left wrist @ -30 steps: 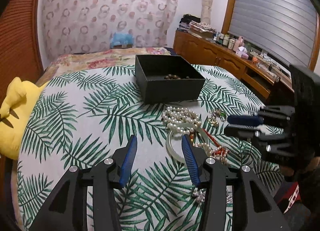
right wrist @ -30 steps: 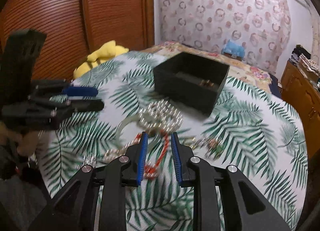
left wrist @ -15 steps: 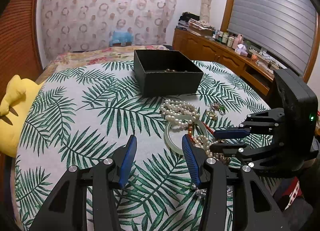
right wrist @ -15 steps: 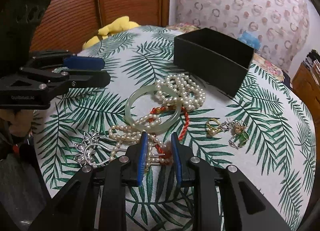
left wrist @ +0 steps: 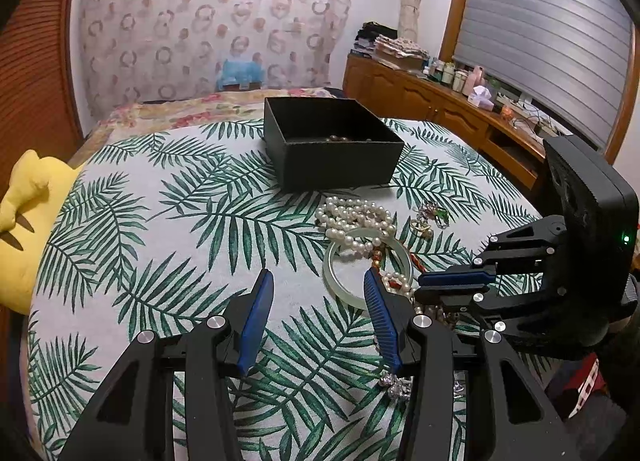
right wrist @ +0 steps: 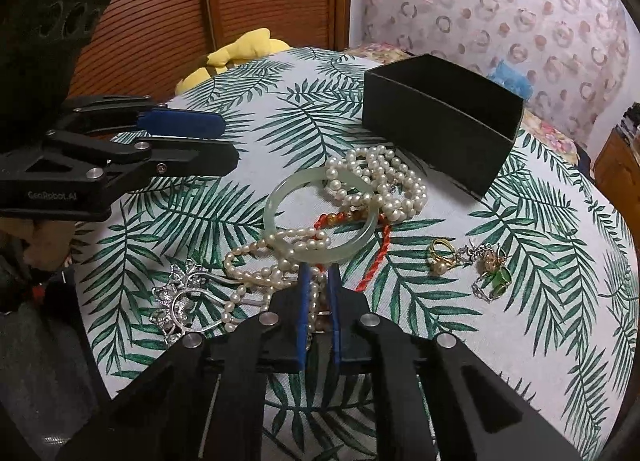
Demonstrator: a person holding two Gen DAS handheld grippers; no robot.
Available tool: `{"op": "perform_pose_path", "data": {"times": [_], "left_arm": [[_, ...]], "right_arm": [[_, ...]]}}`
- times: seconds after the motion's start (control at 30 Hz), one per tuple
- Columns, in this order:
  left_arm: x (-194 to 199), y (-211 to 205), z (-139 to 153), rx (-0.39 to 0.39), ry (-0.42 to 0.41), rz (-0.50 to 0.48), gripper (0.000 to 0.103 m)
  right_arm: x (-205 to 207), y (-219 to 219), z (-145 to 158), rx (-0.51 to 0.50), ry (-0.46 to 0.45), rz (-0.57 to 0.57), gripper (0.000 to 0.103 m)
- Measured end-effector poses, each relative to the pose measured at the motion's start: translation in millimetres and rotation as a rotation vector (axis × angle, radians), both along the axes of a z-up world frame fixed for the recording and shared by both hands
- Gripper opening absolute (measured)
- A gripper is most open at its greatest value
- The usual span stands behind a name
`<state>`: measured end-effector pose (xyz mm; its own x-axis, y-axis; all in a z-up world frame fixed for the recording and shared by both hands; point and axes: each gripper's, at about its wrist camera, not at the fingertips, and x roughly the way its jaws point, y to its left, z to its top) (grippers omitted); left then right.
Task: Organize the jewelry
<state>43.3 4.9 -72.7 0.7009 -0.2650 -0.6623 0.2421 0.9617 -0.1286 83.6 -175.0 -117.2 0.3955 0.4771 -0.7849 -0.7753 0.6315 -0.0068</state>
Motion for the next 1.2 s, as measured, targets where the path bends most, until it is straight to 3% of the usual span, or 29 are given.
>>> {"op": "perform_pose_path", "data": {"times": [0.1,0.37,0.63,0.73,0.87,1.07,1.13,1.2], "left_arm": [[0.2,-1.0,-0.6,0.001,0.002,-0.001,0.045],[0.7,-1.9,-7.2,-0.004,0.017,0.001,0.045],[-0.5,-2.7,-7.6,-0.003,0.017,-0.002,0.045],[-0.6,-2.3,-8.2,-0.005,0.019,0.000,0.045],[-0.7,-2.1,-8.8,-0.005,0.018,-0.001,0.045],[-1.8,-2.7,-9.7,-0.005,0.018,-0.001,0.045],[-1.6,-2.9,-9.9,-0.005,0.018,-0.001,0.045],[-1.6,-2.8,-9.9,-0.004,0.018,-0.001,0.045]], "right_arm": [[0.6,-3.3,3.7,0.012,-0.016,-0.017,0.000],[2.3,-20.1,24.4,0.069,-0.048,-0.054,0.000],[-4.2,-19.5,17.1,0.062,-0.020,-0.043,0.001],[-8.4,-15.5,11.7,0.051,-0.007,-0.031,0.004],[-8.3,-13.6,5.1,0.034,0.002,-0.033,0.017],[-4.1,-12.1,-1.0,0.023,0.027,-0.050,0.018],[-3.7,-10.9,-1.2,0.015,0.024,-0.048,0.017],[-3.7,-9.6,-1.6,0.012,0.023,-0.044,0.006]]}}
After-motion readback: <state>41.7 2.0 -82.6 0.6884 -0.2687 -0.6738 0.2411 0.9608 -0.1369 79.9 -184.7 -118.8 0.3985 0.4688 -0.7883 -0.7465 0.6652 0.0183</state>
